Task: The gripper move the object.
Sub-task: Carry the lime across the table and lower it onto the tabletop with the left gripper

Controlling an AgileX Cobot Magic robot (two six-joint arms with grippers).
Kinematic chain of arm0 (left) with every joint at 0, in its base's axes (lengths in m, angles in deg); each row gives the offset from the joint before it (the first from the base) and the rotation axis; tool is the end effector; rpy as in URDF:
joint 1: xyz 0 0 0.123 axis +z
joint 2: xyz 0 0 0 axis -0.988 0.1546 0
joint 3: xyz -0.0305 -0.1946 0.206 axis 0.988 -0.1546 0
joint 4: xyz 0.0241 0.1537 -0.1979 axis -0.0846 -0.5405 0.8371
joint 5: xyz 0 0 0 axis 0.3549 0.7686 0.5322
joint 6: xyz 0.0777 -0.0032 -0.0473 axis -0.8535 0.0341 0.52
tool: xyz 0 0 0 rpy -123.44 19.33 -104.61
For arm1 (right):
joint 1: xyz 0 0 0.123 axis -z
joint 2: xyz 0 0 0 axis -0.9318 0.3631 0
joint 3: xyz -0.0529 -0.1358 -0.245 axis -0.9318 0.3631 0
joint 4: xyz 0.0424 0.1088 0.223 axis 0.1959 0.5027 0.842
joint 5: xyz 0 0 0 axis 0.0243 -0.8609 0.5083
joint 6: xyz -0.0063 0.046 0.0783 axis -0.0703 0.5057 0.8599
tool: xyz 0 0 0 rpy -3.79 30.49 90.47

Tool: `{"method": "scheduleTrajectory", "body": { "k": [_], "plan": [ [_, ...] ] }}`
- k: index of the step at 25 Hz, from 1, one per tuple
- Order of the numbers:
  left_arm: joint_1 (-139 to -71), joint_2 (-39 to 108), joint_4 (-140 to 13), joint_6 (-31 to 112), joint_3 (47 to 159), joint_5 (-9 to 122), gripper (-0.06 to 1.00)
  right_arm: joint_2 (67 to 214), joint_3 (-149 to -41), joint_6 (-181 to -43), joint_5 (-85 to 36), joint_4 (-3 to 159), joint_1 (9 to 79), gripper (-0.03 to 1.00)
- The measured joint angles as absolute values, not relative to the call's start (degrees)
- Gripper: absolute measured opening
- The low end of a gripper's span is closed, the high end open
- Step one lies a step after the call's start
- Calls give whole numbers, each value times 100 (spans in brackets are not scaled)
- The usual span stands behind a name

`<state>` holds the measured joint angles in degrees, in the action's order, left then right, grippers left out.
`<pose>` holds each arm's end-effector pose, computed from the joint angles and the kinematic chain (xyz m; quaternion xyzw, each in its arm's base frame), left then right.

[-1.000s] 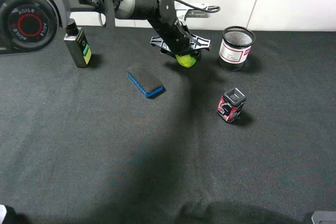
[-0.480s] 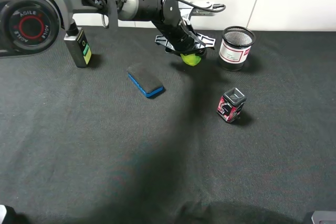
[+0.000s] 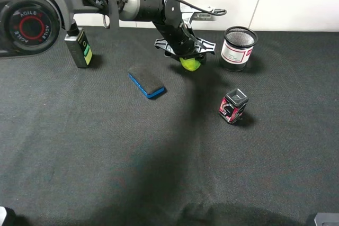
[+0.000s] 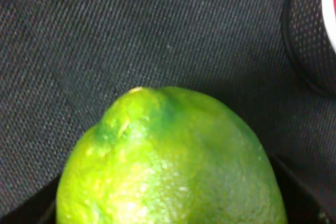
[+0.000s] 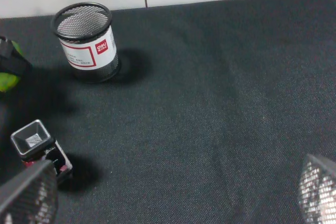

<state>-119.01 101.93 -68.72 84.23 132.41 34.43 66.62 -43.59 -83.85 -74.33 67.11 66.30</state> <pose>0.4164 -0.3312 0.1094 0.1809 0.9289 -0.1740 0.2724 -0.0052 -0.0048 0.2811 0.0211 0.8413 0.0068 0.5402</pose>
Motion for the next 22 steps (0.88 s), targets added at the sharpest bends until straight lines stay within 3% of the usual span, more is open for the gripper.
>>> {"method": "scheduleTrajectory", "body": {
  "k": [6,22],
  "plan": [
    [-11901,10193,-6995,8423,13241,3444,81,6662,-4359,-8385,-7433,6715,6630,69],
    [-11901,10060,-7037,8335,13347,3114,83,6662,-4359,-8385,-7433,6715,6630,69]
  ]
}}
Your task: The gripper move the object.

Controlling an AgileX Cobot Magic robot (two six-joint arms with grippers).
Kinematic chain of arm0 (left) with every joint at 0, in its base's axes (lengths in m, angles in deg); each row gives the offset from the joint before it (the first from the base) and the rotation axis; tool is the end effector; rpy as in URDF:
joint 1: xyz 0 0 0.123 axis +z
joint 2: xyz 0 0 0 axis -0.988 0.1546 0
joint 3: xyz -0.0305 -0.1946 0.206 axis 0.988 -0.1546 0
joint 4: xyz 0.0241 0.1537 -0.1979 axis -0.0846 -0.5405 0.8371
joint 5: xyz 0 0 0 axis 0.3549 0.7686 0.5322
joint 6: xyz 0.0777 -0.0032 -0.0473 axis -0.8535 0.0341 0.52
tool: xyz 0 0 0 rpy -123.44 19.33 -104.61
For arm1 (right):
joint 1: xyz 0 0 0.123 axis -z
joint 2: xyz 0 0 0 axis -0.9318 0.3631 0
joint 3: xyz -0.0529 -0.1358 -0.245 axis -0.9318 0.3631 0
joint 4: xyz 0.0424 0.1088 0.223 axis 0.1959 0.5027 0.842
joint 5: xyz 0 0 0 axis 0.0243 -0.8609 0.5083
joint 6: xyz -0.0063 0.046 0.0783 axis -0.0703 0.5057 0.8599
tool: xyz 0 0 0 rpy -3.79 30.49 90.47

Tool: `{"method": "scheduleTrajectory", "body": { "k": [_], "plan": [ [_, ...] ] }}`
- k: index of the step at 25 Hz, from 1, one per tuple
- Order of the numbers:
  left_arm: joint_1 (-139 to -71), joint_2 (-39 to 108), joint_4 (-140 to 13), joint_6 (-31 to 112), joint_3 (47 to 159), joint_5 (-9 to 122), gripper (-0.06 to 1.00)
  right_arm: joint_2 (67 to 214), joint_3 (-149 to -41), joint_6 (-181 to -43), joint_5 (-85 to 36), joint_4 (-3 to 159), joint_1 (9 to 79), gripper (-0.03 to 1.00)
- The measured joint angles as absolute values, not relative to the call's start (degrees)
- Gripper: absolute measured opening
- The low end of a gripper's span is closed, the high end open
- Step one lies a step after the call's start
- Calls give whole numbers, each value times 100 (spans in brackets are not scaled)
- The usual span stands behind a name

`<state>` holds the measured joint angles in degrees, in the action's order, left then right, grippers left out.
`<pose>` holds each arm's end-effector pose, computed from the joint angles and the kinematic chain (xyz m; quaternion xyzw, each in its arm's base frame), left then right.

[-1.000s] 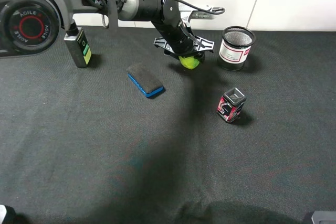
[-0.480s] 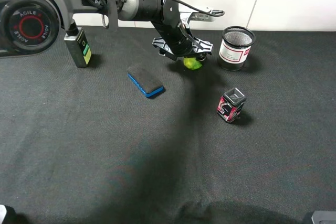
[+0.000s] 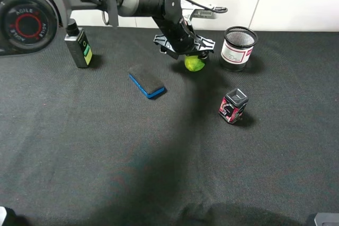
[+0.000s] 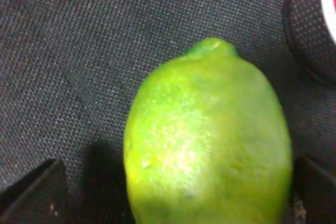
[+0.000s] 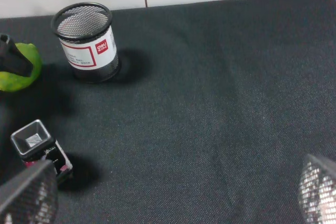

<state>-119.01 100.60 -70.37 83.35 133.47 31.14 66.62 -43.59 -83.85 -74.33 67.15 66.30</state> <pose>0.4159 -0.3300 0.1239 0.2006 0.9277 -0.1614 0.2704 -0.0052 -0.0047 0.2811 0.0211 0.8413 0.0072 0.5401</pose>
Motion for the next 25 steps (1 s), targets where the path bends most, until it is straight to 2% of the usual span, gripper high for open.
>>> {"method": "scheduleTrajectory", "body": {
  "k": [15,25],
  "plan": [
    [-11901,9431,-7348,8275,13412,1633,83,6662,-4359,-8385,-7433,6715,6630,69],
    [-11901,9418,-7881,8264,14498,-170,82,6662,-4359,-8385,-7433,6715,6630,69]
  ]
}}
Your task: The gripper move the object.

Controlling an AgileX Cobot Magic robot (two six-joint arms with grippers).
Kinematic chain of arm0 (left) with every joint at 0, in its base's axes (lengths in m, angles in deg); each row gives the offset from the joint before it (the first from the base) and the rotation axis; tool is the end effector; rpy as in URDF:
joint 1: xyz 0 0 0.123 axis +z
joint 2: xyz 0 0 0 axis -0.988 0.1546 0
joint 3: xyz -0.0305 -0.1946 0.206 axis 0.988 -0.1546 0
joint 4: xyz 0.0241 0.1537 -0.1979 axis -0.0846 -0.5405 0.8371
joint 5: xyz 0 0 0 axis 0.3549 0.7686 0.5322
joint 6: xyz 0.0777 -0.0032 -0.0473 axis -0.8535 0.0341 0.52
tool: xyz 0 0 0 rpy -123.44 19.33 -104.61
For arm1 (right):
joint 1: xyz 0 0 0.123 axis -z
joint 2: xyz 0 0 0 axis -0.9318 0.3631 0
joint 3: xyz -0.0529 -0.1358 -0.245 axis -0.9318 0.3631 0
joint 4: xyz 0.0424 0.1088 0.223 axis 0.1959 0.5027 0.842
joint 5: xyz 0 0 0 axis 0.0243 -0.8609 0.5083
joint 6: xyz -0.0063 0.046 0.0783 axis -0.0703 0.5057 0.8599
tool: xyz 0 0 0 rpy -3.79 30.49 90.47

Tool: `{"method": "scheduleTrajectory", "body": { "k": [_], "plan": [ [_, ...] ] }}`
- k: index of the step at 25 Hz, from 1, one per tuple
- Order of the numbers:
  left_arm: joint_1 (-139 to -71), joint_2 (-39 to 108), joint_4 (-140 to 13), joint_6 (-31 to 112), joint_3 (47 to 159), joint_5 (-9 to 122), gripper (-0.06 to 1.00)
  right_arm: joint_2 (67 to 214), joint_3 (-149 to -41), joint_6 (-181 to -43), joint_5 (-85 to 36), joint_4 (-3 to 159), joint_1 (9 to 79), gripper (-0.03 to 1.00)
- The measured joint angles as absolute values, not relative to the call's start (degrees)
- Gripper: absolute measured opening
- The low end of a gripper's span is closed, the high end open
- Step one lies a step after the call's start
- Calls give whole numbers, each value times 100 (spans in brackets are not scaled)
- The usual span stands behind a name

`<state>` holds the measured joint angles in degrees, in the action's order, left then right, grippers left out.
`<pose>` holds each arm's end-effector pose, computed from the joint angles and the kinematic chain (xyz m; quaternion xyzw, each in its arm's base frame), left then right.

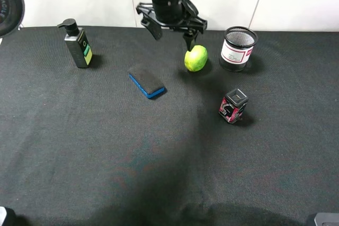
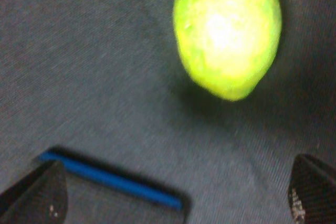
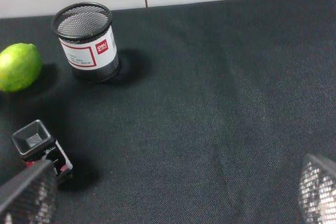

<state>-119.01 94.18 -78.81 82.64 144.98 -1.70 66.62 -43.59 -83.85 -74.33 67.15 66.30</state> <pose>0.4003 -0.3076 0.2153 0.2557 0.9483 -0.0564 0.1792 -0.0052 -0.0047 0.2811 0.0211 0.8413 0.0072 0.5401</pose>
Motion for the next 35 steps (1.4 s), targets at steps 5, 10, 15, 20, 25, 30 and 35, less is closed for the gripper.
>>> {"method": "scheduleTrajectory", "body": {
  "k": [5,10,15,20,25,30,35],
  "plan": [
    [-11901,9414,-7936,8234,15149,-670,82,6662,-4359,-8385,-7433,6715,6630,69],
    [-11993,9412,-7942,8042,15719,-681,82,6662,-4359,-8385,-7433,6715,6630,69],
    [-12270,9276,-7942,7989,15973,-683,82,6662,-4359,-8385,-7433,6715,6630,69],
    [-12532,8999,-7940,7918,15978,-688,82,6662,-4359,-8385,-7433,6715,6630,69],
    [-12650,8735,-7941,7911,15979,-690,82,6662,-4359,-8385,-7433,6715,6630,69],
    [-12723,8345,-7946,7893,15979,-685,82,6662,-4359,-8385,-7433,6715,6630,69],
    [-12823,7671,-7945,7893,15415,-685,82,6662,-4359,-8385,-7433,6715,6630,69]
  ]
}}
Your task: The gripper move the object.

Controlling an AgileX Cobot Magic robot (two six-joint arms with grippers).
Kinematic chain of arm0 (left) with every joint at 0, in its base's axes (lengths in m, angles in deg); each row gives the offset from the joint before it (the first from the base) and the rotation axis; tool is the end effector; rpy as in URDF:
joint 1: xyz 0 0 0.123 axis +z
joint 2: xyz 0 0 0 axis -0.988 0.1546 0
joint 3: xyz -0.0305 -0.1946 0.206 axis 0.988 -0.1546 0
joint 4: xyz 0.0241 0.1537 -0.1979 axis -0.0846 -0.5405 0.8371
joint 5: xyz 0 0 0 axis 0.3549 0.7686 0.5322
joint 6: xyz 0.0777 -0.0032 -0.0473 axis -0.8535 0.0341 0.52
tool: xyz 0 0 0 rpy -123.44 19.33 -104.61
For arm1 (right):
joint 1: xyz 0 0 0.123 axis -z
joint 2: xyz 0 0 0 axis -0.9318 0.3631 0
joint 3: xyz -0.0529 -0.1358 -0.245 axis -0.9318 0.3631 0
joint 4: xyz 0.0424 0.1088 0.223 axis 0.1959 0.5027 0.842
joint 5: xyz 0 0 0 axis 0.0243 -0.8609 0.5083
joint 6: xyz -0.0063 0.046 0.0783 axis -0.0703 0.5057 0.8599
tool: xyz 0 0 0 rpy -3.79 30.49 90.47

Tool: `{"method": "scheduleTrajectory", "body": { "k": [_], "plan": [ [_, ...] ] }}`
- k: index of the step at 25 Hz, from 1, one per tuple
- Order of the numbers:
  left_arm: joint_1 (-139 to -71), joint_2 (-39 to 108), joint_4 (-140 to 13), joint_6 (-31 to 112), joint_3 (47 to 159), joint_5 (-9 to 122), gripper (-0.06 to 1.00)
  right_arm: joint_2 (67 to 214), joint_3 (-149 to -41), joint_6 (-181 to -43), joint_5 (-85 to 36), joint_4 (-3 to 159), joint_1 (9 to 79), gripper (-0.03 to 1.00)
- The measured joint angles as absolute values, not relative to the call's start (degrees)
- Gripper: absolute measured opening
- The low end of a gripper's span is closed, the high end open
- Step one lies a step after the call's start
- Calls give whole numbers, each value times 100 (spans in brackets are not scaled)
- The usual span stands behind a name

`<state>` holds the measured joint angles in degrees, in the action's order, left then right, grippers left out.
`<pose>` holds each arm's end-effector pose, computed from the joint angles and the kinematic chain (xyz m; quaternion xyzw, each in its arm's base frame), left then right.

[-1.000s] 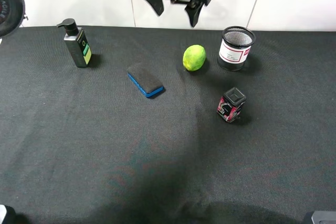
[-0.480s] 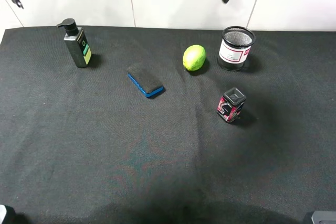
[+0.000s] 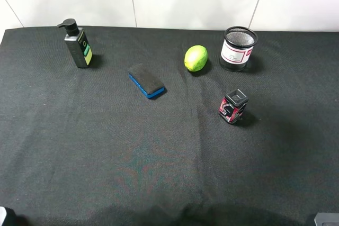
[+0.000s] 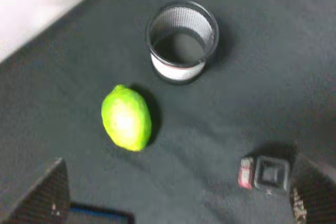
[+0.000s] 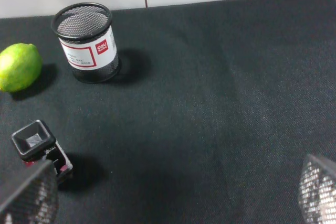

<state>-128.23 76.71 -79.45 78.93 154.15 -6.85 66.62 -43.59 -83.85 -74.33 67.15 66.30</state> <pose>0.3054 -0.3226 0.4044 0.3371 0.8668 -0.1377 0.3408 -0.0052 -0.0047 0.2811 0.0211 0.8413 0.0072 0.5401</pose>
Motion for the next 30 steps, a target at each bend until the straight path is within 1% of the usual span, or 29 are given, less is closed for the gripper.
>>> {"method": "scheduleTrajectory", "body": {
  "k": [7,16,20,30],
  "plan": [
    [-12874,6736,-7878,7922,14025,-681,82,6662,-4359,-8385,-7433,6715,6630,69],
    [-12874,5408,-7855,7968,11873,-685,82,6662,-4359,-8385,-7433,6715,6630,69],
    [-12874,4836,-7836,7968,11096,-681,82,6662,-4359,-8385,-7433,6715,6630,69],
    [-12874,2930,-7830,7968,9197,-681,82,6662,-4359,-8385,-7433,6715,6630,69]
  ]
}}
